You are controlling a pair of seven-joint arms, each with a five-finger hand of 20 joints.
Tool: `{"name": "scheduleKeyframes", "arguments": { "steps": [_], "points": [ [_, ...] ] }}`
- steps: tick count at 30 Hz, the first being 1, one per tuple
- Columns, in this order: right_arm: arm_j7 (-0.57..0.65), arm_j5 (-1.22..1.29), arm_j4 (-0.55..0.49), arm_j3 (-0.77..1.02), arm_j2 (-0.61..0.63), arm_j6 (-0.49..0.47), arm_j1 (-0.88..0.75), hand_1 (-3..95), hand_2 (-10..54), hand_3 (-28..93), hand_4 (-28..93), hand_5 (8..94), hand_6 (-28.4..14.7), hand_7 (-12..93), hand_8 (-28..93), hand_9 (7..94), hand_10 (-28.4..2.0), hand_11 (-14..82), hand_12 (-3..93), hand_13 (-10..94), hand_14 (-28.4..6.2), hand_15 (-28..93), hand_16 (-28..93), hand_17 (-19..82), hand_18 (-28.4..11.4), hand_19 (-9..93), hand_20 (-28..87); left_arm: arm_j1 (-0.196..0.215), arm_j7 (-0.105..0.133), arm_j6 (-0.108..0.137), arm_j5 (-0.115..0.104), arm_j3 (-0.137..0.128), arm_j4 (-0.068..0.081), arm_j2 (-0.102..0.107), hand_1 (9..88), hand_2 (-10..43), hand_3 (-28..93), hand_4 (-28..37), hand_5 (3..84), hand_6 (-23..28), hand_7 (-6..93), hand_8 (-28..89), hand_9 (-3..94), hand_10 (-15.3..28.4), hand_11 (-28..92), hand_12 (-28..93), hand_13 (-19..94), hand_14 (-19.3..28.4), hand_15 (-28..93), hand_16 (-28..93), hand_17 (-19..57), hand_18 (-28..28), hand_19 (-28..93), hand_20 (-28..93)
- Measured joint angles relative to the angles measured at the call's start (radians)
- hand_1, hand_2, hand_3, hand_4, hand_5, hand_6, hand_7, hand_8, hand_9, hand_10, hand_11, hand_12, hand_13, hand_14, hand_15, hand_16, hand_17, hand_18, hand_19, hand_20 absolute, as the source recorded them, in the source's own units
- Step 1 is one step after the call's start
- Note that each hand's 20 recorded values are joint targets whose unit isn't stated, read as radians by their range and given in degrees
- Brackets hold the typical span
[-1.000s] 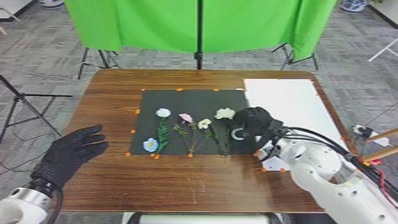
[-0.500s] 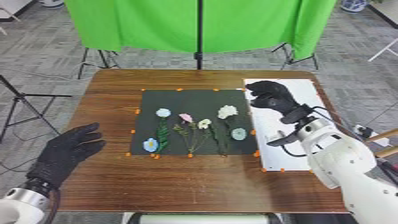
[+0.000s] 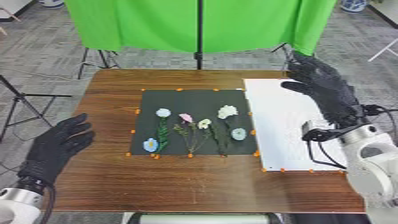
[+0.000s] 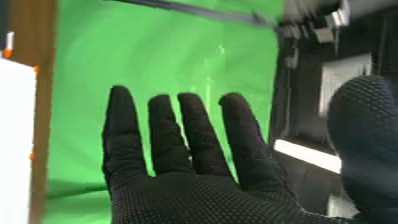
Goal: Arrange flowers
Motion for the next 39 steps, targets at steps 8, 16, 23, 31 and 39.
{"name": "scheduleKeyframes", "arguments": {
  "steps": [8, 16, 23, 31, 39],
  "points": [
    [0.047, 0.072, -0.056, 0.122, -0.122, -0.078, -0.138, 11.6, -4.4, 81, -27, 26.8, -3.9, 6, -8, 26.4, -10.8, 1.0, 22.1, 18, -10.1, -4, 41, -4, -18.8, 34, 18, -0.001, 0.106, 0.043, -0.003, 0.038, -0.002, -0.004, 21.9, -4.5, 68, -28.3, 20.9, 2.1, 22.8, -12, 13.7, 8.8, 18, 14, 9, 13.4, 23, -2, -13.4, 24.0, 48, 2],
    [0.074, -0.037, -0.064, 0.140, -0.259, -0.121, -0.172, 12.1, -4.6, 81, -27, 28.6, -4.3, 8, -8, 28.2, -12.5, 3.9, 23.0, 20, -10.5, -2, 43, -4, -20.0, 38, 19, -0.027, 0.150, 0.059, -0.006, 0.092, -0.004, -0.020, 22.0, -4.4, 71, -28.3, 22.5, 2.6, 24.5, -13, 15.4, 9.3, 20, 15, 11, 13.1, 26, 0, -13.5, 22.4, 47, 2],
    [0.088, -0.018, -0.064, 0.128, -0.287, -0.100, -0.176, 12.4, -4.7, 82, -27, 28.4, -4.2, 8, -8, 28.0, -12.5, 4.2, 22.5, 20, -10.5, -1, 42, -3, -19.8, 38, 18, -0.068, 0.133, 0.047, -0.007, 0.121, -0.006, -0.028, 22.4, -3.2, 71, -28.3, 23.9, 3.0, 24.6, -13, 16.7, 10.0, 22, 15, 12, 13.3, 28, -1, -13.4, 21.6, 47, 3],
    [0.089, -0.030, -0.071, 0.124, -0.289, -0.117, -0.187, 12.9, -4.4, 82, -27, 28.4, -4.5, 9, -8, 28.3, -12.9, 4.9, 22.5, 21, -10.5, 0, 41, -3, -20.0, 39, 19, -0.087, 0.113, 0.045, 0.011, 0.147, 0.012, -0.038, 23.0, -2.5, 72, -28.3, 24.3, 3.2, 25.2, -13, 17.2, 10.2, 23, 14, 12, 13.5, 30, -1, -12.8, 21.1, 48, 4],
    [0.096, -0.027, -0.068, 0.060, -0.268, -0.058, -0.178, 13.1, -4.2, 83, -27, 29.1, -4.6, 10, -9, 28.9, -13.1, 6.4, 22.1, 21, -10.5, 3, 39, -3, -20.2, 40, 19, -0.134, 0.088, 0.015, 0.028, 0.190, 0.065, -0.057, 23.7, -2.1, 72, -28.3, 24.7, 3.5, 25.7, -14, 17.7, 10.6, 25, 14, 13, 13.8, 33, -2, -12.2, 21.2, 49, 5]
  ]
}}
